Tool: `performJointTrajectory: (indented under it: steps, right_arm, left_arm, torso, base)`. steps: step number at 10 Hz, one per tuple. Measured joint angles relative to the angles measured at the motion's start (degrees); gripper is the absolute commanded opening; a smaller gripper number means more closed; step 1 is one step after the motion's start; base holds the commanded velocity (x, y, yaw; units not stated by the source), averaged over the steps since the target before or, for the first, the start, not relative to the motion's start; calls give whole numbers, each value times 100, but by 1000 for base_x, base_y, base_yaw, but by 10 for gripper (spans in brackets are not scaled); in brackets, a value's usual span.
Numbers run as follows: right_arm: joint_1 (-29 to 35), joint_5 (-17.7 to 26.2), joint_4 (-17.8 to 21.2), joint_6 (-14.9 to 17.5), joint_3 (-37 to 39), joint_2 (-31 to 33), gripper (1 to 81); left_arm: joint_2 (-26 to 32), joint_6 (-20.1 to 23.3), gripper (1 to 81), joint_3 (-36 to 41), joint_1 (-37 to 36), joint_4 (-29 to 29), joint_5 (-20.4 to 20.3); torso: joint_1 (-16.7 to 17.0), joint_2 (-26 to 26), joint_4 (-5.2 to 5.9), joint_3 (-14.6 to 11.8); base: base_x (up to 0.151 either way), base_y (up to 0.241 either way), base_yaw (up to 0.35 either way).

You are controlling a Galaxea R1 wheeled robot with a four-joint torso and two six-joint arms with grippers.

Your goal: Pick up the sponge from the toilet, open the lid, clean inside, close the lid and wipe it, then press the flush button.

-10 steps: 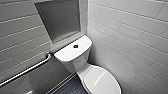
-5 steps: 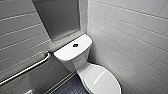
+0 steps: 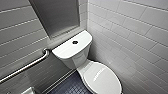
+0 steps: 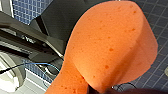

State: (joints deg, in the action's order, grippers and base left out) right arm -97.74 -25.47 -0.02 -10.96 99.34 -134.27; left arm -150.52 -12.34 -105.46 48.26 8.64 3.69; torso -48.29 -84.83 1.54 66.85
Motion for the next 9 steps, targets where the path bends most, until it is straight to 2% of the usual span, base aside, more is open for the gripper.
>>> performJointTrajectory:
  steps: [1,4,5,8,9]
  right_arm:
    - [45,-9,0,0,9,-18,10]
    - [41,2,-2,2,94,-126,10]
    - [30,6,-5,0,105,-193,10]
    - [108,-7,-9,0,129,-190,10]
    - [127,-11,-9,0,129,-200,10]
  left_arm:
    - [-63,-4,811,-51,-67,48,18]
    - [-373,-20,811,-123,-190,83,90]
    - [-505,-20,811,-104,-321,85,82]
    - [-623,-20,811,-250,-413,98,84]
    - [-795,-20,811,-460,-457,135,85]
  torso:
    - [0,0,-48,2]
    - [0,0,-443,5]
    - [0,0,-491,5]
    - [0,0,-484,19]
    - [0,0,-484,96]
  base:
    - [0,0,0]
    - [0,0,0]
    - [0,0,0]
    - [0,0,0]
    - [0,0,0]
